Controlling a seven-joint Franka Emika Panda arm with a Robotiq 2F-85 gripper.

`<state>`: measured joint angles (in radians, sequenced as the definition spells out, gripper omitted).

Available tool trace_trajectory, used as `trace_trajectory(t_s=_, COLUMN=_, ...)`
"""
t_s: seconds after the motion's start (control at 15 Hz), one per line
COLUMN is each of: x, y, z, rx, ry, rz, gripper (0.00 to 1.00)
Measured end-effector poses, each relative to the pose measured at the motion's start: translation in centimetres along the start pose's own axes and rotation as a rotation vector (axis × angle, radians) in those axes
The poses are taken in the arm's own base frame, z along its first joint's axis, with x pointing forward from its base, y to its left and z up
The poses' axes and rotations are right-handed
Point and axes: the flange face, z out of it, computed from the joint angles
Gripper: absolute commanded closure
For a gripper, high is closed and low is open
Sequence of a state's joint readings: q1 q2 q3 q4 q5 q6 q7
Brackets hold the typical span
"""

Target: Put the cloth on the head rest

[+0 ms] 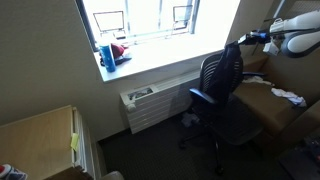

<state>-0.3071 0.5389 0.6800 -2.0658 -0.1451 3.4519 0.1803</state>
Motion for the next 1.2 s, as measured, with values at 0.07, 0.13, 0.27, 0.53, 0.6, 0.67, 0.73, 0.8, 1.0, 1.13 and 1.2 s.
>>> trace_trajectory(t_s=0.07, x=0.0, y=0.0, z=0.1, rx=0.002, ry=0.0, rz=0.0, gripper=0.99)
trace_trajectory(t_s=0.13, x=1.1, y=-0.4, z=0.0, rx=0.011, ry=0.027, rz=0.001, gripper=0.99)
trace_trajectory(t_s=0.27, x=5.7, y=-2.2, z=-0.8, rx=0.039, ry=0.119, rz=0.018, gripper=0.99)
trace_trajectory(t_s=0.53, x=14.4, y=-7.7, z=-4.4, rx=0.09, ry=0.304, rz=0.158, gripper=0.99)
trace_trajectory(t_s=0.6, x=16.3, y=-9.2, z=-5.5, rx=0.103, ry=0.349, rz=0.192, gripper=0.97)
trace_trajectory(t_s=0.67, x=18.1, y=-10.4, z=-6.4, rx=0.117, ry=0.392, rz=0.207, gripper=0.97)
trace_trajectory(t_s=0.73, x=19.7, y=-11.4, z=-7.1, rx=0.131, ry=0.427, rz=0.213, gripper=0.97)
trace_trajectory(t_s=0.8, x=20.6, y=-11.8, z=-7.4, rx=0.14, ry=0.448, rz=0.216, gripper=0.97)
trace_trajectory(t_s=1.0, x=20.7, y=-11.2, z=-7.0, rx=0.134, ry=0.451, rz=0.221, gripper=0.99)
trace_trajectory(t_s=1.13, x=20.6, y=-12.2, z=-6.7, rx=0.164, ry=0.453, rz=0.201, gripper=0.99)
trace_trajectory(t_s=1.2, x=21.3, y=-13.3, z=-6.7, rx=0.198, ry=0.467, rz=0.197, gripper=0.99)
